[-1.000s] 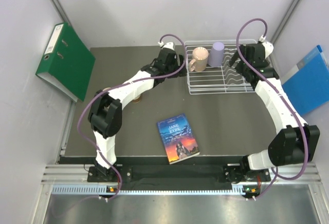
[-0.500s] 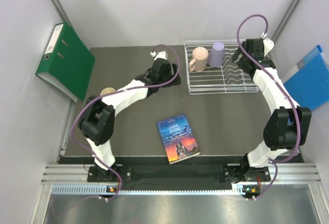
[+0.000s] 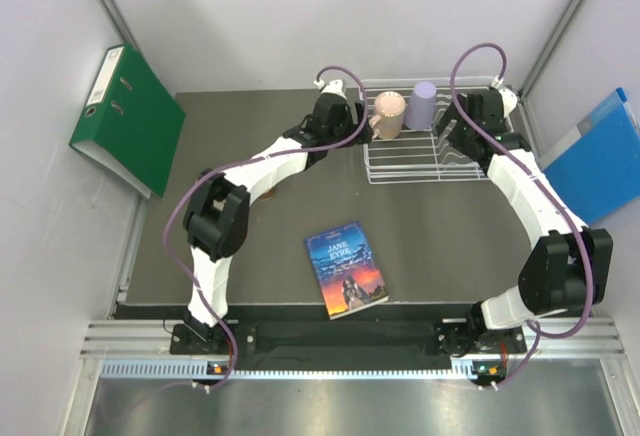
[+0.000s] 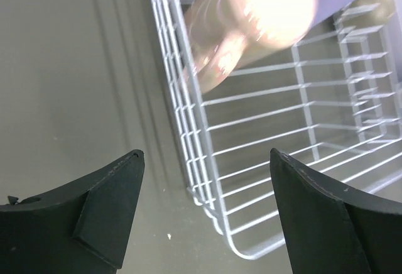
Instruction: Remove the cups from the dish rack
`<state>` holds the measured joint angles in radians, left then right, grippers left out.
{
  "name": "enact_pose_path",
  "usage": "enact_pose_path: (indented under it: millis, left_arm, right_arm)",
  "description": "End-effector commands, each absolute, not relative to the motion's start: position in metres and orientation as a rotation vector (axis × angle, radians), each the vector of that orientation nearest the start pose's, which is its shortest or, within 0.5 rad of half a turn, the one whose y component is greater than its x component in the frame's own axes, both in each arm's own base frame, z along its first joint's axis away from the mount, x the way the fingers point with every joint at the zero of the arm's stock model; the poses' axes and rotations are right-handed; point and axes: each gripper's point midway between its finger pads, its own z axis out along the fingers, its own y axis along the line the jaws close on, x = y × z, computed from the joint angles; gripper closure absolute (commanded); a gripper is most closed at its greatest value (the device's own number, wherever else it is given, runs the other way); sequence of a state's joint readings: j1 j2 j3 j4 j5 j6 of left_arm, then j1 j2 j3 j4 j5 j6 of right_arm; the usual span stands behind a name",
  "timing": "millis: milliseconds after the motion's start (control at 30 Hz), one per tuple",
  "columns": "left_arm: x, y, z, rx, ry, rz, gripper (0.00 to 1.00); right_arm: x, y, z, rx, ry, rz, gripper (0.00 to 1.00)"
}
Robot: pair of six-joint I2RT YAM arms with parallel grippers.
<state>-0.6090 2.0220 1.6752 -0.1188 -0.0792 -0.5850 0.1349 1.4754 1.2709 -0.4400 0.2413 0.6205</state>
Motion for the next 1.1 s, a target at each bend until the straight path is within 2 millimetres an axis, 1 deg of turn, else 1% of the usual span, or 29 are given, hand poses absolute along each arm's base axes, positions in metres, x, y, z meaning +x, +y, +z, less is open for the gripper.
enact_pose_path:
  millis: [0, 33, 67, 100, 133, 300, 433, 467, 500, 533, 567, 600, 700, 833, 867, 900, 933, 967, 1033, 1067]
  left_arm:
    - [0.494, -0.364, 0.167, -0.016, 2.102, -0.734, 0.16]
    - [0.495, -0.367, 0.156, -0.011, 2.118, -0.741, 0.16]
    - [0.498, -0.370, 0.156, -0.013, 2.116, -0.744, 0.17]
    - [0.495, -0.375, 0.152, 0.004, 2.132, -0.769, 0.17]
    - [0.495, -0.376, 0.140, 0.008, 2.159, -0.759, 0.19]
    - [0.495, -0.374, 0.125, 0.009, 2.186, -0.743, 0.22]
    - [0.493, -0.370, 0.122, 0.021, 2.201, -0.708, 0.46]
    - [0.494, -0.368, 0.122, 0.021, 2.203, -0.699, 0.59]
    - [0.491, -0.366, 0.121, 0.039, 2.215, -0.684, 0.64]
    - [0.491, -0.364, 0.125, 0.043, 2.212, -0.680, 0.71]
    - [0.492, -0.361, 0.126, 0.046, 2.212, -0.674, 0.90]
    - [0.492, -0.355, 0.126, 0.034, 2.219, -0.631, 1.00]
    - [0.493, -0.345, 0.130, 0.024, 2.232, -0.603, 1.00]
    - [0.485, -0.326, 0.134, 0.009, 2.277, -0.530, 1.00]
    - [0.483, -0.321, 0.131, 0.000, 2.290, -0.518, 1.00]
    - [0.481, -0.317, 0.131, -0.006, 2.293, -0.514, 1.00]
    - [0.479, -0.314, 0.138, -0.008, 2.283, -0.514, 1.00]
    - [0.476, -0.309, 0.134, -0.017, 2.292, -0.499, 1.00]
    - [0.473, -0.304, 0.139, -0.019, 2.284, -0.492, 1.00]
    - [0.471, -0.302, 0.136, -0.021, 2.289, -0.486, 1.00]
  right_arm:
    - [0.420, 0.049, 0.221, 0.606, 2.069, 0.173, 0.03]
    - [0.420, 0.050, 0.219, 0.605, 2.073, 0.176, 0.03]
    - [0.419, 0.051, 0.218, 0.604, 2.076, 0.176, 0.03]
    - [0.419, 0.051, 0.216, 0.605, 2.081, 0.176, 0.03]
    - [0.419, 0.050, 0.214, 0.607, 2.083, 0.174, 0.03]
    - [0.419, 0.048, 0.216, 0.593, 2.080, 0.151, 0.03]
    - [0.422, 0.048, 0.215, 0.595, 2.080, 0.146, 0.02]
    - [0.422, 0.048, 0.214, 0.594, 2.085, 0.145, 0.02]
    - [0.423, 0.048, 0.213, 0.595, 2.083, 0.144, 0.02]
    - [0.423, 0.048, 0.214, 0.596, 2.080, 0.147, 0.02]
    - [0.424, 0.048, 0.213, 0.597, 2.081, 0.146, 0.03]
    - [0.424, 0.048, 0.213, 0.597, 2.081, 0.146, 0.02]
    - [0.425, 0.048, 0.213, 0.599, 2.077, 0.142, 0.02]
    - [0.424, 0.046, 0.214, 0.603, 2.069, 0.139, 0.02]
    - [0.423, 0.047, 0.212, 0.604, 2.070, 0.139, 0.02]
    - [0.422, 0.047, 0.211, 0.603, 2.071, 0.140, 0.03]
    - [0.422, 0.046, 0.210, 0.608, 2.070, 0.142, 0.02]
    - [0.420, 0.046, 0.208, 0.607, 2.074, 0.141, 0.02]
    - [0.419, 0.045, 0.206, 0.609, 2.073, 0.137, 0.02]
    - [0.417, 0.045, 0.204, 0.607, 2.075, 0.136, 0.02]
